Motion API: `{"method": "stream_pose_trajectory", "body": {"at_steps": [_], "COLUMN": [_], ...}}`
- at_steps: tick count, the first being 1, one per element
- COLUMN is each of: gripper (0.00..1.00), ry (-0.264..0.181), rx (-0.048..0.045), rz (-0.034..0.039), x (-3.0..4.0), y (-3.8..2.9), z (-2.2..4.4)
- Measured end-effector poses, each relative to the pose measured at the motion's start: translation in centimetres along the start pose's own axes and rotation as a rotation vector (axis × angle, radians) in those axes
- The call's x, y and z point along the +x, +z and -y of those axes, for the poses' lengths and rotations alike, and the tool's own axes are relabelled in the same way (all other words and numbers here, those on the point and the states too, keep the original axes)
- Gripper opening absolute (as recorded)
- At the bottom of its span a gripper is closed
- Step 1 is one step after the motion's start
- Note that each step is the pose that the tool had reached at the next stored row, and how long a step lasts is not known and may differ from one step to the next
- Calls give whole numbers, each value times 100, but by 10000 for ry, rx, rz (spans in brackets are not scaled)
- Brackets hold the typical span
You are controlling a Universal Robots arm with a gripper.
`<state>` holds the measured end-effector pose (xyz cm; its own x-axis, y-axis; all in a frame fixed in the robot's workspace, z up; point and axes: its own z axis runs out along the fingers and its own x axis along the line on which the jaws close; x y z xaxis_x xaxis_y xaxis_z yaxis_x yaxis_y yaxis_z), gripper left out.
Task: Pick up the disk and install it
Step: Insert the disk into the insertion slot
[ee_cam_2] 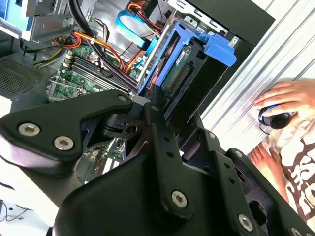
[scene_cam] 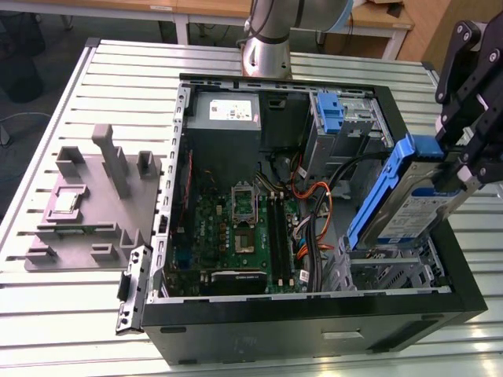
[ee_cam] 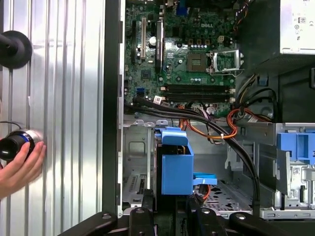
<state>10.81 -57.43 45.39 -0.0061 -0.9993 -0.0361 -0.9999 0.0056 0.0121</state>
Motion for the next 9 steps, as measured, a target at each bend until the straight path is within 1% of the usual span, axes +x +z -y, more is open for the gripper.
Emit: {"method": "stream_pose_trajectory", "body": {"at_steps": [9], "gripper": [35], "ry": [-11], "rx": [0], "rz": [0], "x": [2], "y": [29], "z": [6]}}
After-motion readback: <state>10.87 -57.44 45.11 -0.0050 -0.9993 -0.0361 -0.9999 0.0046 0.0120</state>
